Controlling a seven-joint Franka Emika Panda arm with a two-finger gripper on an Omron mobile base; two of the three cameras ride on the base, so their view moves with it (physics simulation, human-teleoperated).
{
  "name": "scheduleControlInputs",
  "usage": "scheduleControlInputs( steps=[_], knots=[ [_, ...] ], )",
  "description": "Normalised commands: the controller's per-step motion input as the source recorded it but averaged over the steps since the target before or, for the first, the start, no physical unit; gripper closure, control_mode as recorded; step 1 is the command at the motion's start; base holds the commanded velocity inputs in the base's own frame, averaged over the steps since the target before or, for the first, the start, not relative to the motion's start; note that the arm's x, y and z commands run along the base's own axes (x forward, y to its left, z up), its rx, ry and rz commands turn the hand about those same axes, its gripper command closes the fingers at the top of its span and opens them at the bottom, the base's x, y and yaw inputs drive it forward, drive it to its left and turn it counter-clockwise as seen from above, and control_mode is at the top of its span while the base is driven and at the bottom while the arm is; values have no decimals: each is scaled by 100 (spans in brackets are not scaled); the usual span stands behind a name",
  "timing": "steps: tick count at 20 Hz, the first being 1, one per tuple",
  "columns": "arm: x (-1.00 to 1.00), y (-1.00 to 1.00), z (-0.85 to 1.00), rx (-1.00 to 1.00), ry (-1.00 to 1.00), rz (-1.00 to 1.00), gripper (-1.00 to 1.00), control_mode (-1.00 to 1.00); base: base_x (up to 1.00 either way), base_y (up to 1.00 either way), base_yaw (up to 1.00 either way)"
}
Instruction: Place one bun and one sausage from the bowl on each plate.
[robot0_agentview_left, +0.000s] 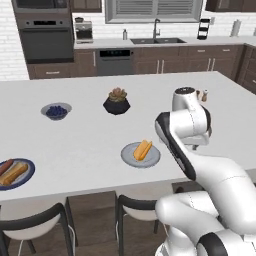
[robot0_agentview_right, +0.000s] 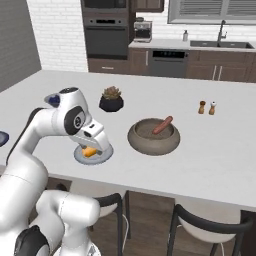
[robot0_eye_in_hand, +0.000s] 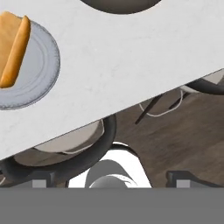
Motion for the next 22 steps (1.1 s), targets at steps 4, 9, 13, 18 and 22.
scheduleControlInputs(
  steps=[4,9,13,18,22],
  knots=[
    [50,-33,3,13,0,2,-100,-100,50,-31,0],
    [100,-54,14,12,-7,6,-100,-100,0,0,0],
    [86,-51,9,-6,-11,2,-100,-100,0,0,0],
    [83,-62,13,-7,-9,0,-100,-100,0,0,0],
    [84,-67,3,2,-4,0,-100,-100,0,0,0]
  ],
)
